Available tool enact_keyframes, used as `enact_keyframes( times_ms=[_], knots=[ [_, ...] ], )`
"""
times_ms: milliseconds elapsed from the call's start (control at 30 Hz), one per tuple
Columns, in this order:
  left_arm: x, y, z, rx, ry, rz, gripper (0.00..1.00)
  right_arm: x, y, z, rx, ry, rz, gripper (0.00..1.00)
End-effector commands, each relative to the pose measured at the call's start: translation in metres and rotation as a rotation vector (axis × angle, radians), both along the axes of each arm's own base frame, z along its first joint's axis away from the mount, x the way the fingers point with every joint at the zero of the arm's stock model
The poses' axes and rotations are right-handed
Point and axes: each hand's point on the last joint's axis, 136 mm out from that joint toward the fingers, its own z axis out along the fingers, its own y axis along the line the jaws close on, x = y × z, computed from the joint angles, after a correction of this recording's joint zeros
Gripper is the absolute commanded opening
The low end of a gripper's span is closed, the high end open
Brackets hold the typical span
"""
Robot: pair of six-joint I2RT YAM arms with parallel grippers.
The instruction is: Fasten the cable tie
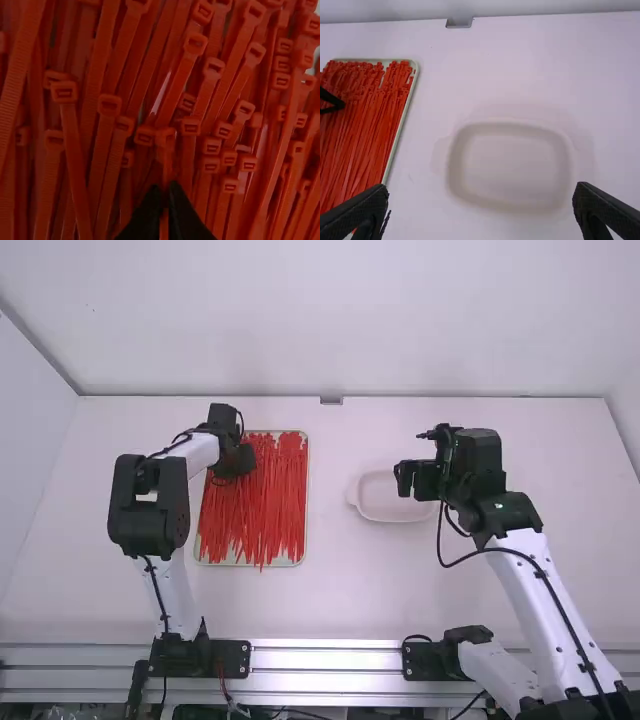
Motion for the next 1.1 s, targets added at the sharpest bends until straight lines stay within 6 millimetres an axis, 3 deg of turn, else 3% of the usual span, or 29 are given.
enact_keyframes(
  times_ms=[0, 267, 333, 400, 533, 1067],
  knots=[
    [0.0045, 0.0026, 0.0000, 0.008, -0.002, 0.011, 0.02, 0.0056, 0.0025, 0.0149, 0.008, -0.034, 0.005, 0.98],
    [0.0048, 0.0027, 0.0002, 0.009, -0.003, 0.009, 0.01, 0.0056, 0.0027, 0.0150, 0.008, -0.035, 0.006, 0.98],
    [0.0045, 0.0026, 0.0000, 0.008, -0.002, 0.009, 0.05, 0.0056, 0.0026, 0.0150, 0.009, -0.034, 0.005, 0.98],
    [0.0039, 0.0026, -0.0002, 0.008, 0.000, 0.009, 0.26, 0.0055, 0.0026, 0.0150, 0.008, -0.034, 0.005, 0.98],
    [0.0036, 0.0025, -0.0003, 0.007, 0.002, 0.010, 0.34, 0.0055, 0.0026, 0.0150, 0.008, -0.034, 0.005, 0.98],
    [0.0032, 0.0026, 0.0046, 0.005, 0.017, 0.019, 0.27, 0.0056, 0.0026, 0.0150, 0.009, -0.034, 0.005, 0.98]
  ],
)
